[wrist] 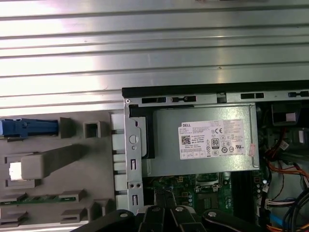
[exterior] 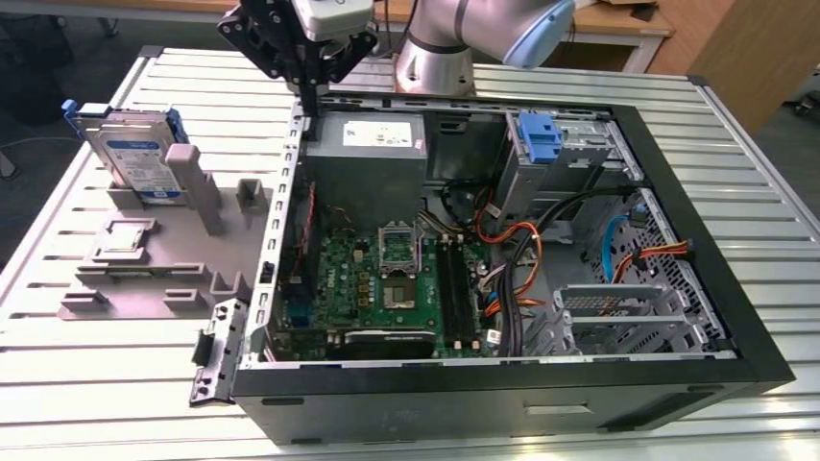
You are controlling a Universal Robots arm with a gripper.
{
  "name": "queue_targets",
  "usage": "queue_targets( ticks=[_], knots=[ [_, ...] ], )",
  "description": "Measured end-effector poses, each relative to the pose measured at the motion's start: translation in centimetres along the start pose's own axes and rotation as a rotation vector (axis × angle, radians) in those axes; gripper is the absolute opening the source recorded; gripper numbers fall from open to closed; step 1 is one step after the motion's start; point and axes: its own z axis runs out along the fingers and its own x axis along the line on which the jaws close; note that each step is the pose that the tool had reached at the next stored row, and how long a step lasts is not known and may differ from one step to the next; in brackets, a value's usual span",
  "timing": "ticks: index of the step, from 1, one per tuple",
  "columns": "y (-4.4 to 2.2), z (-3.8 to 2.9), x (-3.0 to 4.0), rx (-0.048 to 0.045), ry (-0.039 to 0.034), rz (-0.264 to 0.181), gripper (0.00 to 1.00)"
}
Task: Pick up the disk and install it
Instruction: 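Reach for the disk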
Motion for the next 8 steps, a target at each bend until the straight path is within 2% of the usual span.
queue_targets(
  ticks=[8],
  knots=[
    [-0.05, 0.07, 0.61, 0.0001, 0.0001, 0.000, 0.10]
  ],
)
